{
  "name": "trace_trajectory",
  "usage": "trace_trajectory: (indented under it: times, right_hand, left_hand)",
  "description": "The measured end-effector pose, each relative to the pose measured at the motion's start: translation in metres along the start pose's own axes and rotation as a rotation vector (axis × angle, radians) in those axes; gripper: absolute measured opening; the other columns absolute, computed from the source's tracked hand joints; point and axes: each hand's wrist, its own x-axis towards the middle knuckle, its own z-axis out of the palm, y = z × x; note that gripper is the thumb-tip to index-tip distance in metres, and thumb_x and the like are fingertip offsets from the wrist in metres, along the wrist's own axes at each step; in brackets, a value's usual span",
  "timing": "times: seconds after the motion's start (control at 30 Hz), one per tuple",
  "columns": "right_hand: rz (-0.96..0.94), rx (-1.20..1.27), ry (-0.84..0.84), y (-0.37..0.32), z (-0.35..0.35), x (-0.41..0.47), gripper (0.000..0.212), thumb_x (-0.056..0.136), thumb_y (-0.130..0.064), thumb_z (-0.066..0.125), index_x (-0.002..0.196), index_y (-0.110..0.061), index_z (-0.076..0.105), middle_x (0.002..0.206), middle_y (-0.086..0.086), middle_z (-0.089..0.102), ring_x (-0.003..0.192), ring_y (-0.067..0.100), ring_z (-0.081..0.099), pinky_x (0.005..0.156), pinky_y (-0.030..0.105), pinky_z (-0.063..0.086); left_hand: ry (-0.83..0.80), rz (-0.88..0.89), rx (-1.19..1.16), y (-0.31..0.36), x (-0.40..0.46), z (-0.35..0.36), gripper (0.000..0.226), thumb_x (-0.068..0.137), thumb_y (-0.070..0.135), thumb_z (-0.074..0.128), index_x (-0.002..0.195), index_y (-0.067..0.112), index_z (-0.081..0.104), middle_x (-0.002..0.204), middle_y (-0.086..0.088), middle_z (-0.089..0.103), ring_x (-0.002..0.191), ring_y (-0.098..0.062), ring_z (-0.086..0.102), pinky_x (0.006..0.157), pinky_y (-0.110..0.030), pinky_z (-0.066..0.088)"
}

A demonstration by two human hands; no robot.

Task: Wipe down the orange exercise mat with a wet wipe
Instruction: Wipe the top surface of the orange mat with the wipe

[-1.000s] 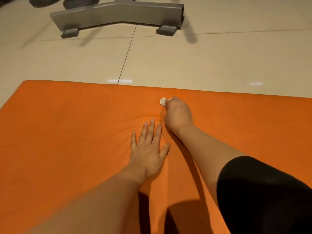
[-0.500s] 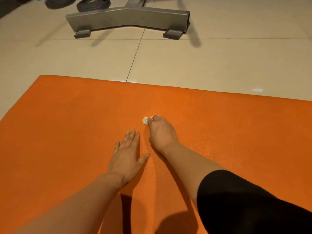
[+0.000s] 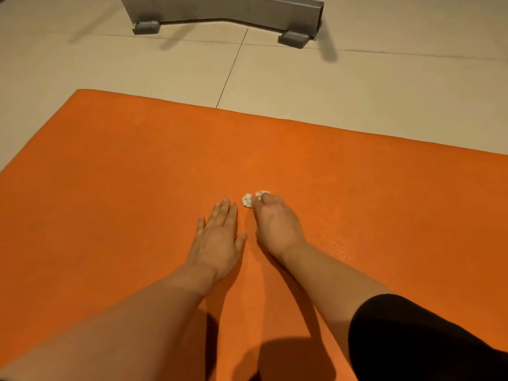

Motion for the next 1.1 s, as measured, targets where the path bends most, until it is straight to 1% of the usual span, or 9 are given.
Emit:
trace_trajectory:
  times: [0.07, 0.23, 0.3, 0.47, 0.67, 0.83, 0.93, 1.0, 1.1]
  right_hand:
    - [0.038, -0.07, -0.005, 0.025, -0.005, -0.009, 0.054, 0.09, 0.0, 0.046, 0.143, -0.009, 0.041, 0.136, 0.009, 0.048, 0.126, 0.026, 0.042, 0.097, 0.031, 0.038]
    - [0.421, -0.009, 0.171, 0.043, 0.0, -0.033, 0.045, 0.088, 0.004, 0.044, 0.132, -0.002, 0.053, 0.127, 0.014, 0.054, 0.116, 0.031, 0.049, 0.089, 0.034, 0.042]
    - [0.384, 0.045, 0.146, 0.01, 0.01, -0.042, 0.045, 0.089, 0.004, 0.042, 0.132, -0.001, 0.05, 0.125, 0.013, 0.053, 0.114, 0.029, 0.048, 0.089, 0.032, 0.041]
    - [-0.004, -0.016, -0.054, -0.03, 0.018, -0.062, 0.055, 0.092, -0.005, 0.048, 0.145, -0.004, 0.036, 0.141, 0.012, 0.045, 0.13, 0.027, 0.04, 0.105, 0.03, 0.035]
    - [0.399, -0.054, 0.11, 0.016, 0.007, -0.08, 0.046, 0.088, 0.004, 0.042, 0.132, -0.003, 0.053, 0.128, 0.016, 0.053, 0.119, 0.033, 0.046, 0.093, 0.035, 0.039]
    - [0.07, 0.017, -0.019, -0.062, 0.04, -0.111, 0.049, 0.094, -0.003, 0.041, 0.142, -0.001, 0.038, 0.139, 0.015, 0.045, 0.127, 0.03, 0.041, 0.105, 0.032, 0.034]
    - [-0.074, -0.067, -0.111, -0.058, 0.029, -0.124, 0.055, 0.095, -0.005, 0.043, 0.148, -0.005, 0.031, 0.141, 0.012, 0.043, 0.13, 0.028, 0.039, 0.104, 0.033, 0.036]
    - [-0.008, -0.127, -0.066, -0.034, 0.024, -0.124, 0.053, 0.094, -0.003, 0.045, 0.146, -0.005, 0.038, 0.133, 0.015, 0.049, 0.123, 0.032, 0.044, 0.098, 0.036, 0.039]
    - [0.282, -0.044, 0.098, -0.024, 0.03, -0.13, 0.047, 0.086, 0.007, 0.046, 0.132, 0.003, 0.052, 0.121, 0.021, 0.056, 0.112, 0.038, 0.05, 0.09, 0.041, 0.044]
  left_hand:
    - [-0.026, 0.03, 0.018, -0.003, -0.007, -0.001, 0.069, 0.102, 0.038, 0.037, 0.155, 0.019, -0.002, 0.161, 0.001, -0.012, 0.148, -0.012, -0.011, 0.119, -0.037, -0.005]
    - [-0.057, 0.09, 0.071, -0.015, -0.03, 0.002, 0.069, 0.102, 0.039, 0.036, 0.155, 0.02, -0.003, 0.161, 0.002, -0.012, 0.147, -0.011, -0.012, 0.121, -0.036, -0.004]
    - [-0.06, 0.092, 0.069, -0.014, -0.041, 0.006, 0.068, 0.102, 0.038, 0.035, 0.155, 0.019, -0.003, 0.161, 0.001, -0.012, 0.147, -0.012, -0.011, 0.121, -0.037, -0.004]
    - [-0.077, 0.118, 0.032, -0.013, -0.059, 0.009, 0.071, 0.101, 0.036, 0.041, 0.155, 0.02, -0.002, 0.162, 0.002, -0.01, 0.148, -0.011, -0.01, 0.121, -0.037, -0.002]
    - [-0.145, 0.235, 0.157, -0.042, -0.09, 0.01, 0.072, 0.101, 0.044, 0.037, 0.154, 0.022, -0.005, 0.161, 0.004, -0.014, 0.147, -0.011, -0.012, 0.119, -0.033, -0.005]
    - [-0.148, 0.243, 0.15, -0.043, -0.112, 0.017, 0.07, 0.101, 0.04, 0.038, 0.154, 0.018, -0.003, 0.161, 0.001, -0.011, 0.148, -0.012, -0.01, 0.12, -0.035, -0.004]
    - [-0.223, 0.286, 0.19, -0.051, -0.119, 0.011, 0.074, 0.1, 0.04, 0.043, 0.154, 0.018, -0.002, 0.161, 0.0, -0.013, 0.148, -0.014, -0.008, 0.121, -0.034, -0.001]
    - [-0.288, 0.309, 0.24, -0.063, -0.129, 0.005, 0.077, 0.1, 0.041, 0.044, 0.154, 0.019, -0.005, 0.161, 0.0, -0.016, 0.148, -0.014, -0.009, 0.121, -0.034, 0.002]
    - [-0.342, 0.339, 0.266, -0.08, -0.154, 0.004, 0.079, 0.099, 0.044, 0.044, 0.154, 0.02, -0.009, 0.16, 0.002, -0.019, 0.148, -0.013, -0.011, 0.122, -0.035, 0.003]
